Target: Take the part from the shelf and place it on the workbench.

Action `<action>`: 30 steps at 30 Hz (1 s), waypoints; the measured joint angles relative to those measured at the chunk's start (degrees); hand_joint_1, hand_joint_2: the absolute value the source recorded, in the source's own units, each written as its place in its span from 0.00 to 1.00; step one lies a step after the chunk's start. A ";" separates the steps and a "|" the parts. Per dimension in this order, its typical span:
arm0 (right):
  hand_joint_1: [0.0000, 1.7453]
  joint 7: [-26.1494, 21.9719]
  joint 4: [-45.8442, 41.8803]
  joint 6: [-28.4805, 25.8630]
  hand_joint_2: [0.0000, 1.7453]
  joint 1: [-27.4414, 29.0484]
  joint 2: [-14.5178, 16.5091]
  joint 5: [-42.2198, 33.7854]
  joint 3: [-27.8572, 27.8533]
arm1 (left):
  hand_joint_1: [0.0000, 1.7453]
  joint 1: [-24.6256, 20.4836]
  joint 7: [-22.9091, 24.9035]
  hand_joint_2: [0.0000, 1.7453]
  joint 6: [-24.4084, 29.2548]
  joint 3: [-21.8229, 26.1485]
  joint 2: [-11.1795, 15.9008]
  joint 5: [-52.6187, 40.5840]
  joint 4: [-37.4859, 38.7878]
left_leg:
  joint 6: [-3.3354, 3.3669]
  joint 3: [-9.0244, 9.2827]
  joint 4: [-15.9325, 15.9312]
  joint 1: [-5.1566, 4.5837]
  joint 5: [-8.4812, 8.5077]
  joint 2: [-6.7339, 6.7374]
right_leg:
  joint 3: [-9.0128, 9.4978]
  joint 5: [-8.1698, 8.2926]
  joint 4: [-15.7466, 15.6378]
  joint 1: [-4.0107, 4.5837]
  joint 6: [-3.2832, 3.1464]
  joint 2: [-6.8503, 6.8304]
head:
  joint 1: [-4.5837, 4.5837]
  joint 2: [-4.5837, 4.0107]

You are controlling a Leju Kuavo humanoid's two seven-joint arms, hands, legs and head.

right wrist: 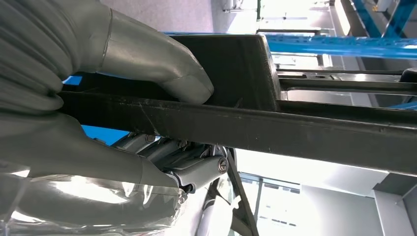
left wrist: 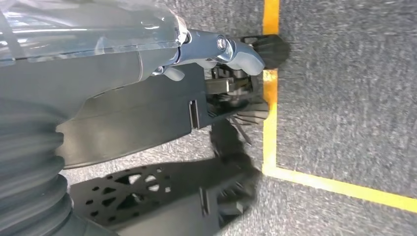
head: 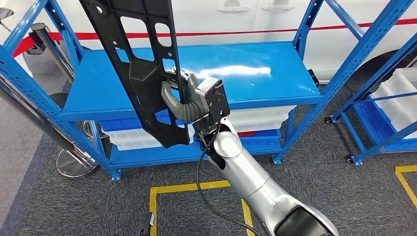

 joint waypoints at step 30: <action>1.00 -5.78 9.75 5.15 1.00 1.84 -1.91 -10.88 10.38 | 0.00 1.26 -6.28 1.00 18.26 3.82 -0.04 7.34 0.47 | 0.16 -0.09 -0.34 -0.21 0.19 0.03 | -0.23 0.91 0.70 0.60 -0.19 0.05 | -0.08 0.00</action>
